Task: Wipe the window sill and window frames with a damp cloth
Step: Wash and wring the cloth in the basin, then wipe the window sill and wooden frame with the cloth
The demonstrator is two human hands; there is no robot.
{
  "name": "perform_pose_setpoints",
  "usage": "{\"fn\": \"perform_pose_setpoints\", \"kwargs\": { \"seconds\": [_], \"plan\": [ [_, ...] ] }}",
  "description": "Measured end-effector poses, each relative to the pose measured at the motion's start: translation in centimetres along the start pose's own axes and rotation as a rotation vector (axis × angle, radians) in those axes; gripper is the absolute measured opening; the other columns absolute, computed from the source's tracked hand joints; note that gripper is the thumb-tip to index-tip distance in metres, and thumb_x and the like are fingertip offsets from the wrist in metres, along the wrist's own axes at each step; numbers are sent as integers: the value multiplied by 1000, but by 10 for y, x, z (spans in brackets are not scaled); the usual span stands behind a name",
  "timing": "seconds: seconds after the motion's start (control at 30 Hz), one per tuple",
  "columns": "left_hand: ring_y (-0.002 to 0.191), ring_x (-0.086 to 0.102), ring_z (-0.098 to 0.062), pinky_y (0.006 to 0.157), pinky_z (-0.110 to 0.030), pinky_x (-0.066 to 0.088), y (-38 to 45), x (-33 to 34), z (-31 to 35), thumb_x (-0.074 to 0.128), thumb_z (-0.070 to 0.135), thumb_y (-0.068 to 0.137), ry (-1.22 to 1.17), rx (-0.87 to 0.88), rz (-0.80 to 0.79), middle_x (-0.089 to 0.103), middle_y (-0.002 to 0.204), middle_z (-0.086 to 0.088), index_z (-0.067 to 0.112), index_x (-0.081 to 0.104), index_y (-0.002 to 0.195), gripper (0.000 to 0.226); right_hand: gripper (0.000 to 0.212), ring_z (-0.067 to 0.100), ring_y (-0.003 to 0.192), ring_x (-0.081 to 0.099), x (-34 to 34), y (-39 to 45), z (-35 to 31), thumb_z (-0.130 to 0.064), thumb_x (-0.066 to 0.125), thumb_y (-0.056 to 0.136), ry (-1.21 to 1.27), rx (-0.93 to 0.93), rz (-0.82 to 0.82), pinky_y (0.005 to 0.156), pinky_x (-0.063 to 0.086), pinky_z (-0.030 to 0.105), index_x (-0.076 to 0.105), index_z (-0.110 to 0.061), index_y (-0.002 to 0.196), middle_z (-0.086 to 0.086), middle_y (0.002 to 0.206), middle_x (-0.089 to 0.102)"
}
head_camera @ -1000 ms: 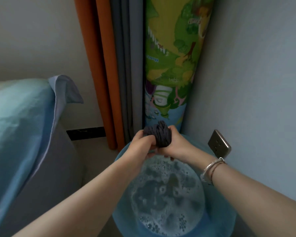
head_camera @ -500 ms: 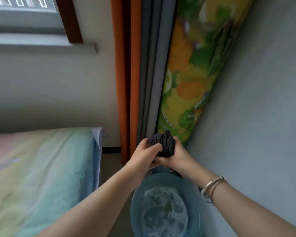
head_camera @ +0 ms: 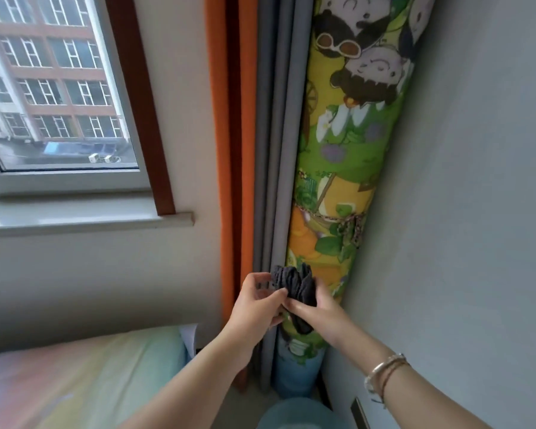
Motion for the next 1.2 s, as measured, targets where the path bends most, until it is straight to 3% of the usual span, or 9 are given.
{"fn": "perform_pose_setpoints", "kwargs": {
  "seconds": [0.23, 0.33, 0.43, 0.53, 0.67, 0.8, 1.0, 1.1, 1.2],
  "plan": [
    [86, 68, -24, 86, -44, 55, 7, -52, 63, 61, 19, 91, -25, 108, 90, 68, 101, -11, 20, 52, 112, 23, 42, -13, 86, 49, 48, 41, -63, -30, 67, 86, 29, -69, -99, 66, 42, 7, 34, -41, 111, -23, 102, 53],
    [92, 69, -24, 84, -37, 56, 13, -95, 95, 64, 24, 89, 36, 152, 133, 70, 101, -10, 21, 52, 110, 24, 46, -11, 92, 57, 88, 69, -88, -22, 72, 82, 41, -94, -157, 75, 47, 9, 46, -33, 118, -14, 111, 62],
    [90, 67, -24, 74, -32, 53, 19, -144, 123, 63, 16, 89, 91, 167, 191, 68, 104, -13, 17, 50, 113, 28, 42, 0, 95, 65, 130, 96, -116, -18, 78, 76, 55, -132, -204, 83, 50, 19, 55, -30, 110, -5, 110, 68],
    [90, 66, -25, 82, -37, 53, 25, -197, 145, 61, 12, 91, 31, 185, 210, 67, 106, -13, 15, 50, 114, 26, 49, 8, 102, 65, 180, 124, -146, -27, 82, 71, 17, -185, -260, 90, 50, 26, 57, -30, 113, -5, 108, 70],
    [90, 65, -24, 82, -36, 51, 43, -257, 164, 59, 11, 92, -52, 207, 255, 65, 107, -14, 11, 50, 116, 26, 40, 9, 95, 65, 234, 168, -169, -14, 78, 75, -11, -197, -301, 82, 51, 22, 57, -24, 108, 0, 105, 69],
    [100, 64, -28, 85, -39, 51, 69, -306, 177, 58, 10, 92, -52, 227, 312, 64, 107, -12, 9, 49, 117, 26, 45, 15, 100, 63, 279, 204, -190, -13, 78, 76, -63, -243, -305, 86, 52, 27, 54, -18, 114, 5, 107, 66],
    [93, 63, -23, 82, -34, 48, 125, -359, 191, 56, 6, 90, -65, 257, 381, 63, 105, -8, 12, 49, 116, 27, 62, 20, 97, 64, 324, 273, -208, -36, 81, 59, -152, -321, -248, 83, 54, 40, 47, -19, 108, 6, 104, 65],
    [88, 62, -22, 78, -32, 47, 168, -386, 192, 57, 6, 88, -59, 250, 438, 64, 105, -8, 15, 51, 111, 25, 55, 19, 96, 62, 343, 320, -206, -23, 83, 68, -175, -311, -275, 78, 53, 32, 47, -15, 107, 6, 103, 64],
    [92, 63, -23, 80, -33, 47, 225, -413, 190, 59, 8, 86, -35, 239, 518, 65, 104, -10, 17, 53, 106, 23, 47, 20, 97, 63, 367, 383, -188, -16, 82, 70, -152, -269, -335, 85, 53, 37, 48, -17, 102, 6, 102, 64]
  ]
}}
Point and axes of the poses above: each hand's wrist, its own y-axis towards the middle knuckle, its own x-axis out of the palm, z = x × y, the point moved 9 cm from there along y, towards the middle knuckle
